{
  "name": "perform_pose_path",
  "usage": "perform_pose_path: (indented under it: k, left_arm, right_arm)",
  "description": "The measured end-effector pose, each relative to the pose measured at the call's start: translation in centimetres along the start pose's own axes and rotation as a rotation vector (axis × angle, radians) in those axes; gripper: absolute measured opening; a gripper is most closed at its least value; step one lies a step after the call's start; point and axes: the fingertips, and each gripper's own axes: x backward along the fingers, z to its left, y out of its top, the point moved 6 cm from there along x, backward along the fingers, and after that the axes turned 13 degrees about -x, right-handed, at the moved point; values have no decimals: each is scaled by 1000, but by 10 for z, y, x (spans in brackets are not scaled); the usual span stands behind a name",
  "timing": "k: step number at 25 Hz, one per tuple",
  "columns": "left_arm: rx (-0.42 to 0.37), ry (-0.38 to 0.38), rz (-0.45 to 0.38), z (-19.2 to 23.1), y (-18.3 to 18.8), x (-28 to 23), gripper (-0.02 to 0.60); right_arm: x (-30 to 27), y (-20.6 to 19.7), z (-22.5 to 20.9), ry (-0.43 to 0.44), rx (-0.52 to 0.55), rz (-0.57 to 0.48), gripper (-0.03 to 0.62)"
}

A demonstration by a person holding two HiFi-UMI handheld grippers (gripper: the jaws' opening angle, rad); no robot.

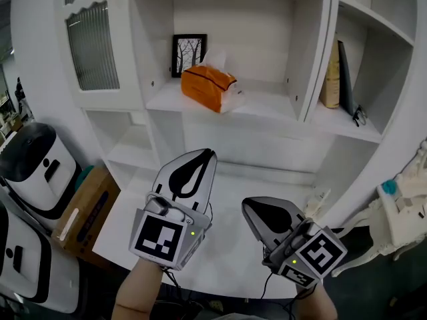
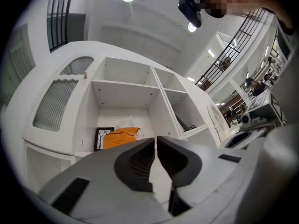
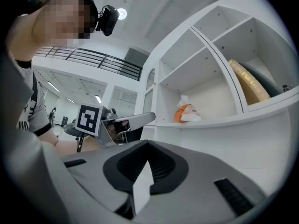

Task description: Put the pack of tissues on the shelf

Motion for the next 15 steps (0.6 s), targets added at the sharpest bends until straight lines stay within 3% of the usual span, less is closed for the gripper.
perform_pose_path:
  k: [7,15]
  left_arm:
    - [43,10,101,-39,0,44,18]
    - [104,21,157,-77,-2,82,18]
  right_arm:
    - [13,-12,23,77,-19,10,12]
    - [30,-23,44,126,-31,21,12]
